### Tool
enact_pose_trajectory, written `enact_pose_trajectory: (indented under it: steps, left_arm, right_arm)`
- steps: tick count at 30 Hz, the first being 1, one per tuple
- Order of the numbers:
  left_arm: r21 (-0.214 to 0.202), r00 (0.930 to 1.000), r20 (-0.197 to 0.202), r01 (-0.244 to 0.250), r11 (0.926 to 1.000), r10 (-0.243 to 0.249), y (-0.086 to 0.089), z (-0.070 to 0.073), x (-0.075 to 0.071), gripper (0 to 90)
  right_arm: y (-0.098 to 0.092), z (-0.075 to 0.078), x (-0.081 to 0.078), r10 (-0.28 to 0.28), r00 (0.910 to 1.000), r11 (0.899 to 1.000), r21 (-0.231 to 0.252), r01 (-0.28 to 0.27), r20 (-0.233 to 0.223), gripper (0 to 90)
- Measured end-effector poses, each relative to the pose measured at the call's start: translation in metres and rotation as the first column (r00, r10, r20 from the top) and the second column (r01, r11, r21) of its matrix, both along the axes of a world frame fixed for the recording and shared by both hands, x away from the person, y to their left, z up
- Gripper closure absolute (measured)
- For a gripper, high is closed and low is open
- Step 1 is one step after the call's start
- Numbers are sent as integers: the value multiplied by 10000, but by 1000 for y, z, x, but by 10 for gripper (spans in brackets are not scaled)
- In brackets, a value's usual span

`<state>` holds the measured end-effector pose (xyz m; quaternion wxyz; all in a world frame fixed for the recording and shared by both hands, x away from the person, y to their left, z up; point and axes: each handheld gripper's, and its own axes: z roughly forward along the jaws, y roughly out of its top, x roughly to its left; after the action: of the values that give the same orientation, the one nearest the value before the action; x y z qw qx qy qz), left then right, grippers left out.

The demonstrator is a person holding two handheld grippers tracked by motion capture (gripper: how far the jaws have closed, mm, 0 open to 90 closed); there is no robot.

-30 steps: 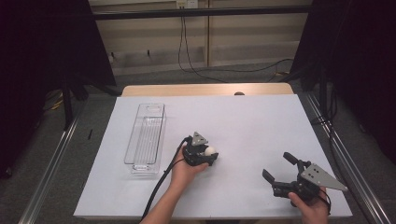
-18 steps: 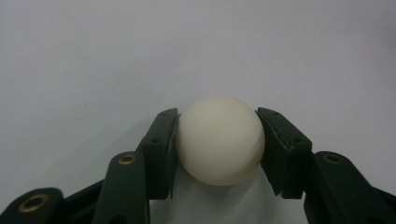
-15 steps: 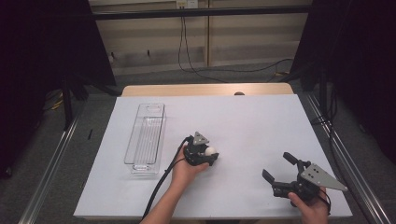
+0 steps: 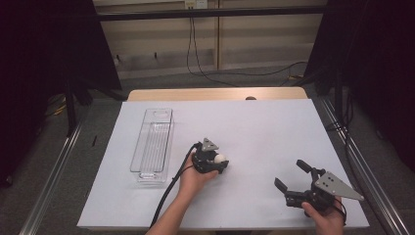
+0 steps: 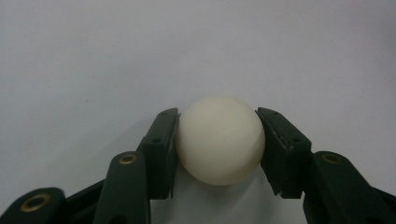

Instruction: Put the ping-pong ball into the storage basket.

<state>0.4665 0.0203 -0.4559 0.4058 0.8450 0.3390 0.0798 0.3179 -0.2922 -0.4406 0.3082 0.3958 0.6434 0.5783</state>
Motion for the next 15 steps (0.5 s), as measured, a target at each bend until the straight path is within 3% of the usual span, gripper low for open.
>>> enact_pose_trajectory:
  steps: [9,12,13,15]
  left_arm:
    - [-297,10000,1,-68,9995,68,3,2,0,512]
    - [-22,10000,-43,32,10000,-32,5,6,0,512]
    - [-333,10000,-34,-55,9994,54,4,5,0,512]
    - [-140,10000,-19,-22,9999,22,5,6,0,512]
  right_arm:
    - [0,0,0,56,10000,10000,-4,-56,-27,22]
    - [0,0,0,71,10000,10000,8,-71,-53,22]
    - [0,0,0,93,9999,10000,23,-92,-39,22]
    - [0,0,0,81,10000,10000,-3,-81,-31,22]
